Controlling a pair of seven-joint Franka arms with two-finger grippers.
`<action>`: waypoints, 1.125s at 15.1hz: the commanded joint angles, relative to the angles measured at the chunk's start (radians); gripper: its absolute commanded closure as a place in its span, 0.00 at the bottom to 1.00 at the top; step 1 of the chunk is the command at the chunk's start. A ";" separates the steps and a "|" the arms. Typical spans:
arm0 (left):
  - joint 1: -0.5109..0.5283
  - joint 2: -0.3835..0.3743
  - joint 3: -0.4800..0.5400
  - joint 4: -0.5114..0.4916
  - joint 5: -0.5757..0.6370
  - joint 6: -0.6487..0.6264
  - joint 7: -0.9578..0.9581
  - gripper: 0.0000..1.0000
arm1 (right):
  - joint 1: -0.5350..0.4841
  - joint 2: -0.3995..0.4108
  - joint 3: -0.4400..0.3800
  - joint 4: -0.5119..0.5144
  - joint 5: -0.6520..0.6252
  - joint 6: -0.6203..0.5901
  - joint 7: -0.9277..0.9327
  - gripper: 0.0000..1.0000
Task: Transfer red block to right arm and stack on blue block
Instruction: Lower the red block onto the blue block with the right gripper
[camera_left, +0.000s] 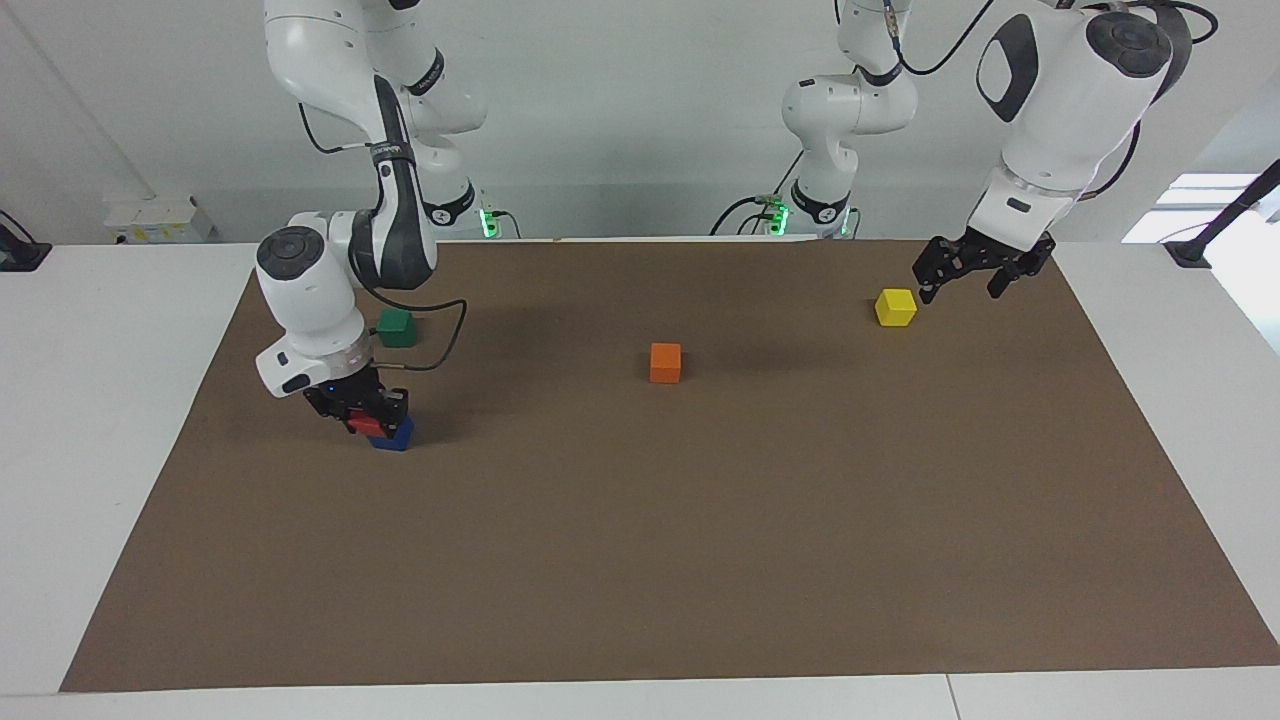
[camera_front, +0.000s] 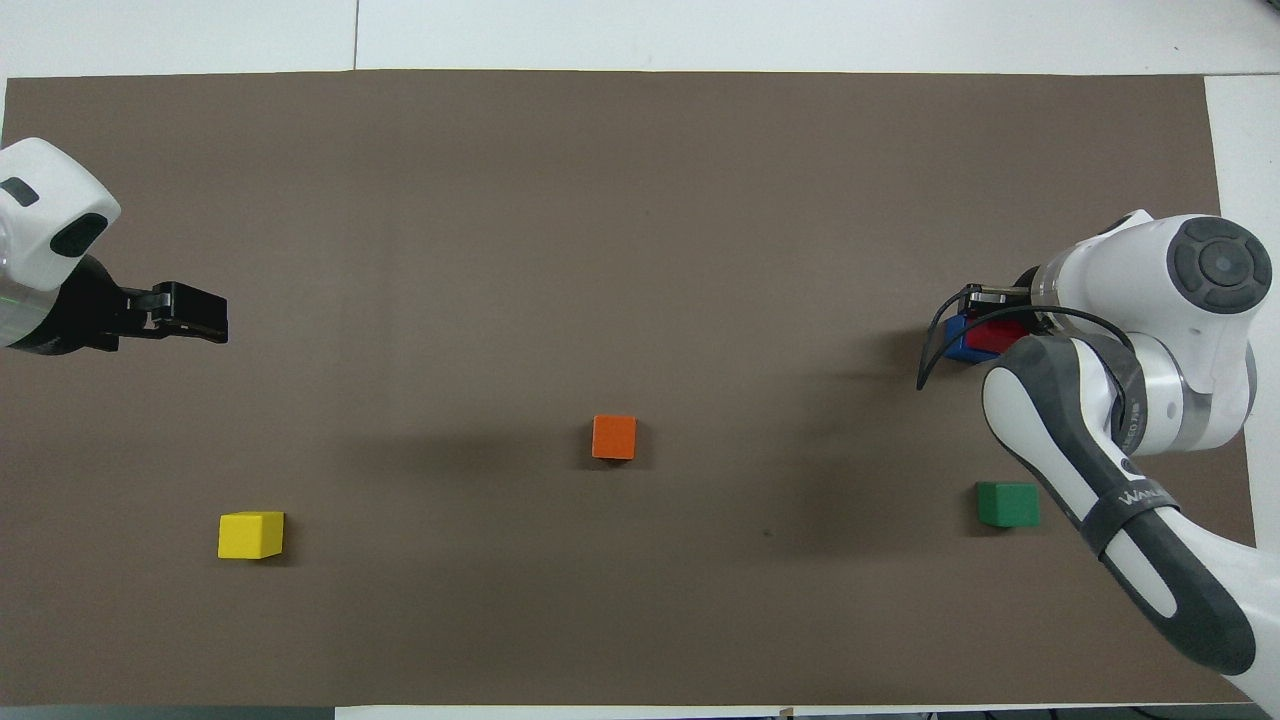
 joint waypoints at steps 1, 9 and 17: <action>-0.002 -0.007 0.011 -0.002 -0.016 -0.017 0.010 0.00 | -0.010 -0.011 0.010 -0.034 -0.024 0.024 0.020 1.00; -0.005 -0.010 0.010 -0.014 -0.015 0.000 0.009 0.00 | -0.007 -0.016 0.010 -0.044 -0.024 0.023 0.023 1.00; -0.001 -0.014 0.011 -0.013 -0.014 -0.002 0.009 0.00 | -0.006 -0.016 0.010 -0.044 -0.022 0.021 0.028 1.00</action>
